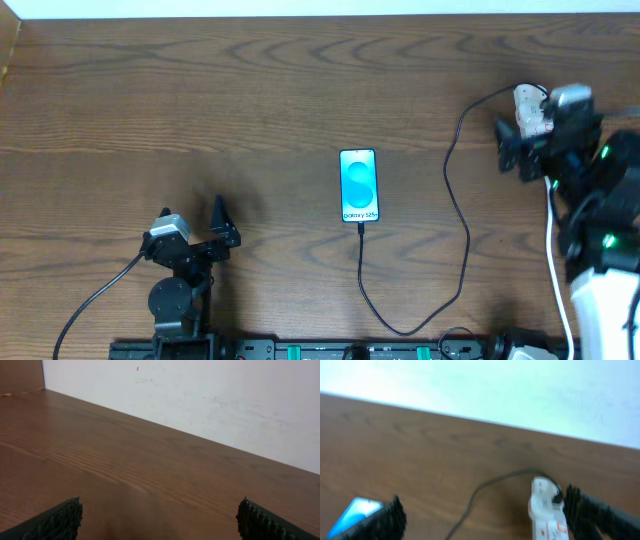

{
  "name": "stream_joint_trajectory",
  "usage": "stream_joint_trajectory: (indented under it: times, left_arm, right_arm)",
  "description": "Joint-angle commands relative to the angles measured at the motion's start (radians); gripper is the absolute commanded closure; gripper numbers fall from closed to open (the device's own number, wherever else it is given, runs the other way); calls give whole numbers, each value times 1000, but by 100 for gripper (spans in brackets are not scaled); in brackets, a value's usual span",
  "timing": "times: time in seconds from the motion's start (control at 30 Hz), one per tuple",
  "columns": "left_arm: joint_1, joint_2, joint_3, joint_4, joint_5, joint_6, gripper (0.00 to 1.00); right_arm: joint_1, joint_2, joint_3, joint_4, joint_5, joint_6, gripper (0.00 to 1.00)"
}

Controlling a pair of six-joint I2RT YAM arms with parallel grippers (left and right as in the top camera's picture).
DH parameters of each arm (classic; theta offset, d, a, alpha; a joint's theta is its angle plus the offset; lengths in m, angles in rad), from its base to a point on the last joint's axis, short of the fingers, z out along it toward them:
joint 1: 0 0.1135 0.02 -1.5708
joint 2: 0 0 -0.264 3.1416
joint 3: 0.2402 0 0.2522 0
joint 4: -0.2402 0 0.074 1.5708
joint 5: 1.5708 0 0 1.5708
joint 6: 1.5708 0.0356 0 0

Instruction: Plug charger to phone and switch on socket

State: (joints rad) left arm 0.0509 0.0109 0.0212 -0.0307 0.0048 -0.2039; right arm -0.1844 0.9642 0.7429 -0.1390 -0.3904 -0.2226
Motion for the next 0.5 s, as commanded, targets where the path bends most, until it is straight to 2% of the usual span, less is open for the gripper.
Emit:
stream_joint_trajectory:
  times: [0.0, 0.3, 0.47]
  left_arm:
    - [5, -7, -17, -42, -14, 20, 2]
    - [5, -7, -17, -42, -14, 20, 2]
    - [5, -7, -17, -42, -14, 20, 2]
  right_arm:
    - [25, -100, -151, 85, -2, -3, 1]
    - [63, -346, -533, 382, 0, -3, 1]
    - [69, -481, -675, 465, 10, -3, 1]
